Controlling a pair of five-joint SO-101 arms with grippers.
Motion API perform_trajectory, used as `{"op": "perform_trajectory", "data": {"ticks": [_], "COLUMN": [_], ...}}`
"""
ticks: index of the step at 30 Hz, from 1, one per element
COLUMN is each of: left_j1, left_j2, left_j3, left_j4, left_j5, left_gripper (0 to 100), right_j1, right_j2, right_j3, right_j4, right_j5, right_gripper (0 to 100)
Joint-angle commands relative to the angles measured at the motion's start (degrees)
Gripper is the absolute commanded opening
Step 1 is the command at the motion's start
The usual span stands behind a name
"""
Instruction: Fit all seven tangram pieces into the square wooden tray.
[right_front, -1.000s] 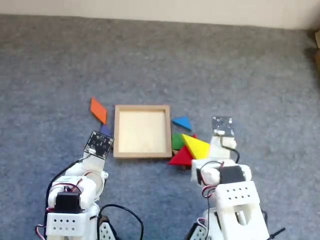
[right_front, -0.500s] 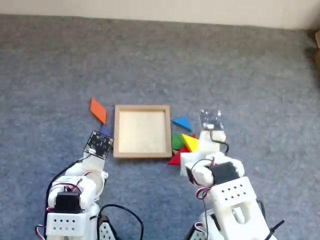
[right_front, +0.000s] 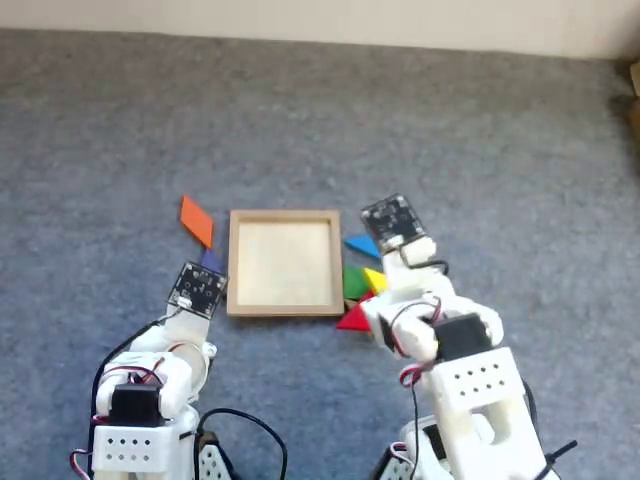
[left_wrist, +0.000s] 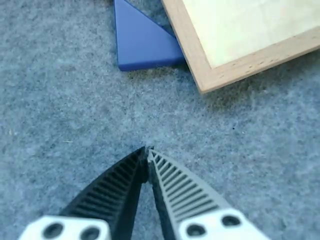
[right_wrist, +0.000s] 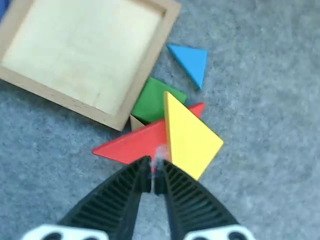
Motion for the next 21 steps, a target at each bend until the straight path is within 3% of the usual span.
{"op": "perform_trajectory", "data": {"ticks": [1, 5, 21], "left_j1": [-0.7, -0.7, -0.7], "left_j2": [-2.0, -2.0, -2.0], "left_j3": [1.2, 1.2, 1.2], "left_j4": [0.3, 0.3, 0.3], "left_j5": [0.6, 0.6, 0.6], "left_gripper": [0, 0, 0], "right_j1": [3.0, 3.6, 3.3], "right_j2": [8.7, 19.2, 47.3], "right_j3": [-7.6, -13.3, -24.2], "right_j4": [2.0, 3.4, -2.3], "right_j5": [0.9, 0.9, 0.8], "right_gripper": [14.9, 25.8, 26.3]}}
